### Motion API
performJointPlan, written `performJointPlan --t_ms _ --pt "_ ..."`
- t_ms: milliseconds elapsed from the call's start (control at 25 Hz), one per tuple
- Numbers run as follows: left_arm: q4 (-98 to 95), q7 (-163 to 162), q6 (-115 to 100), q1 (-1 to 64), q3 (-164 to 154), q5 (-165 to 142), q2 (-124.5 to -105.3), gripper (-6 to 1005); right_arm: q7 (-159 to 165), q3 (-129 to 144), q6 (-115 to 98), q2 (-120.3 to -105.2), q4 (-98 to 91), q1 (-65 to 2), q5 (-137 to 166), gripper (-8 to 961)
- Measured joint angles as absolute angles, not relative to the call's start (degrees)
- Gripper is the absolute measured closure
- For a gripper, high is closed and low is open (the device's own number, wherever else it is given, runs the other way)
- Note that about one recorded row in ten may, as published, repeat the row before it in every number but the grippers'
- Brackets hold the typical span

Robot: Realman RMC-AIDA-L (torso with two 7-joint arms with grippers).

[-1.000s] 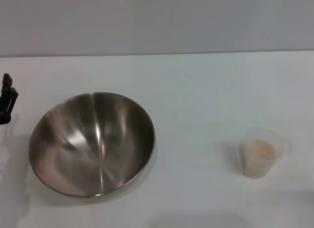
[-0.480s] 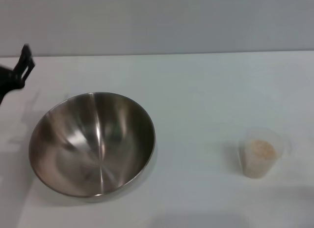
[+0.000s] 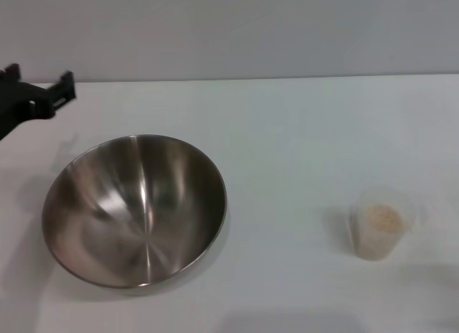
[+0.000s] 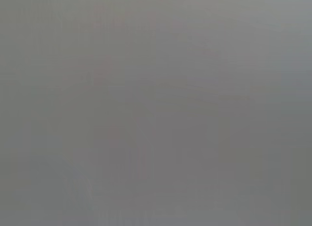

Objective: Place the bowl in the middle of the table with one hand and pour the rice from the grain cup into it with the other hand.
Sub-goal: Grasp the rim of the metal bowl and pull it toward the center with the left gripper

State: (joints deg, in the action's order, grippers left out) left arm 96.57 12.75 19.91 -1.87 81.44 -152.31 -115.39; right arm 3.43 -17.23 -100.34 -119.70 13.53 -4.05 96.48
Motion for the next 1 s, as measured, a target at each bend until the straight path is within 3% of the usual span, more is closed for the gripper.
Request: performJointPlan --t_ms 280,1000 --pt "103.58 19.55 44.61 1.82 87.75 -151.83 -118.13 185 3.43 -17.21 -100.25 -119.71 13.54 -3.92 96.44 142" --pt "105.06 21.20 59.25 2.55 92.40 -148.80 -118.07 184 3.43 -16.14 -99.87 -119.71 13.53 -3.94 96.41 143"
